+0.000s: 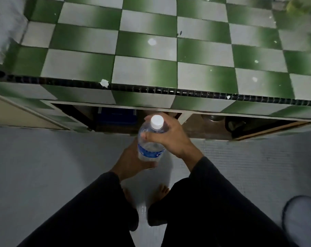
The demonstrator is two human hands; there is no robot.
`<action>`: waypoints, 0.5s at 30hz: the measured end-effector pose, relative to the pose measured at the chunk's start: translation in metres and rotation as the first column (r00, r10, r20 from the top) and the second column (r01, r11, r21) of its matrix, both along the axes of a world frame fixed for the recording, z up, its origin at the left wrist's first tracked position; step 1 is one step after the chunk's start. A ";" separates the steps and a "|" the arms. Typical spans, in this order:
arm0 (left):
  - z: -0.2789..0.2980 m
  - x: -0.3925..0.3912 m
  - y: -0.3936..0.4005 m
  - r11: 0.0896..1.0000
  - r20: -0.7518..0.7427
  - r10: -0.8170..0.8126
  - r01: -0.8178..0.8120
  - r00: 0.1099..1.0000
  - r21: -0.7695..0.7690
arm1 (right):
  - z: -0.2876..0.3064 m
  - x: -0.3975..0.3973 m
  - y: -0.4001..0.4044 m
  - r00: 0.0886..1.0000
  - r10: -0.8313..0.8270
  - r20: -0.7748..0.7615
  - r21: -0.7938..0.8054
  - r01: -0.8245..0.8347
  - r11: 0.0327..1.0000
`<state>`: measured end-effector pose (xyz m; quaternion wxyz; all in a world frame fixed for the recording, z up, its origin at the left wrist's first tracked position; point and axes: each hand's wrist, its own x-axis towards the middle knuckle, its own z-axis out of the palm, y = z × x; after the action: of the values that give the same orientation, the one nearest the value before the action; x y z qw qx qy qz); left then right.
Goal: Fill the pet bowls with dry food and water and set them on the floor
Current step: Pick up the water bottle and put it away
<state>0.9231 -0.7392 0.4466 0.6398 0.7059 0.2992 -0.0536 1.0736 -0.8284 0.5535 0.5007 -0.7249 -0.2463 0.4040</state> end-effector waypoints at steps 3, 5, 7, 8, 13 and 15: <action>-0.054 0.006 0.004 1.000 0.003 0.008 -0.008 1.000 -0.025 | -0.051 0.009 0.004 1.000 0.012 0.010 -0.017 -0.012 1.000; -0.093 0.009 0.008 1.000 0.005 0.009 -0.009 1.000 -0.024 | -0.086 0.014 0.007 1.000 0.013 0.010 -0.029 -0.012 1.000; -0.127 0.014 0.011 1.000 0.007 0.008 -0.008 1.000 -0.008 | -0.121 0.019 0.010 1.000 0.018 0.006 -0.031 -0.017 0.999; -0.144 0.016 0.013 1.000 0.010 0.012 -0.012 1.000 0.000 | -0.138 0.021 0.012 1.000 0.024 0.008 -0.035 -0.024 0.999; -0.231 0.024 0.028 0.999 0.037 0.012 -0.014 0.999 0.044 | -0.220 0.028 0.026 1.000 0.019 0.024 -0.007 -0.019 1.000; -0.260 0.027 0.034 0.998 0.061 0.021 -0.025 0.998 0.062 | -0.249 0.030 0.032 0.999 0.012 0.037 0.018 -0.013 1.000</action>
<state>0.9497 -0.7051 0.1862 0.6264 0.7236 0.2895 -0.0153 1.1034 -0.7966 0.3048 0.5002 -0.7261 -0.2637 0.3912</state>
